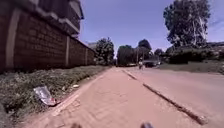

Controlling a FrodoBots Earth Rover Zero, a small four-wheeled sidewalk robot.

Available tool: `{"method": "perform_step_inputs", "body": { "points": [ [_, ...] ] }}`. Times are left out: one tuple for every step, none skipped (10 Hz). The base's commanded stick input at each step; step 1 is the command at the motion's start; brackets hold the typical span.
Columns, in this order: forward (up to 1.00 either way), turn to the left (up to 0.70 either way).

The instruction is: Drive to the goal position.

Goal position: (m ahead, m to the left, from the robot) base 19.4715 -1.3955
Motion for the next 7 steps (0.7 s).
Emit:
{"method": "perform_step_inputs", "body": {
  "points": [
    [0.85, 0.0],
    [0.85, 0.0],
    [0.85, 0.0],
    [0.85, 0.0],
    [0.85, 0.0],
    [0.85, 0.0],
    [0.85, 0.0]
  ]
}}
